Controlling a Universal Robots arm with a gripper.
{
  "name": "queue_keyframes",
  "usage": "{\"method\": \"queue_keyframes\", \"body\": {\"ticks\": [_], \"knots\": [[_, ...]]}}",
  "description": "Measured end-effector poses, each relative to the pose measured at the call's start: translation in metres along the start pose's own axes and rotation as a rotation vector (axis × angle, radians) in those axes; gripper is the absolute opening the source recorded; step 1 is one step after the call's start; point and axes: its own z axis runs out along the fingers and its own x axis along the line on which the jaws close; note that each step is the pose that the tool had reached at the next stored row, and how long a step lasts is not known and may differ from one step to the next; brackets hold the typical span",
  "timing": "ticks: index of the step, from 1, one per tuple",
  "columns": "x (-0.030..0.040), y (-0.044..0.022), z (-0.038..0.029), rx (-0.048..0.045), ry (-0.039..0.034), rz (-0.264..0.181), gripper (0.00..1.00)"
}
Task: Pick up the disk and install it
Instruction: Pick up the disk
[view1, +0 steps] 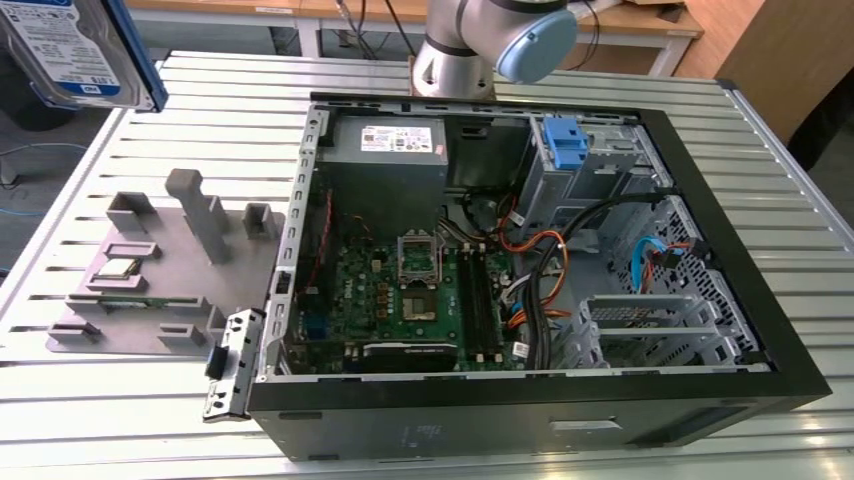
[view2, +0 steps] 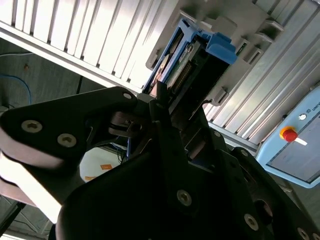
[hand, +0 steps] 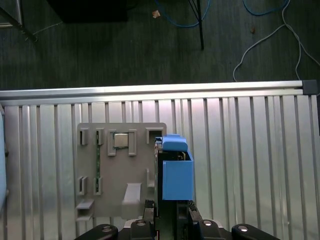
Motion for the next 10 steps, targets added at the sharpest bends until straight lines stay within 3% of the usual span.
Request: {"method": "queue_keyframes", "body": {"ticks": [10], "knots": [[-0.0012,-0.0187,-0.0003,0.0,0.0,0.0,0.35]]}}
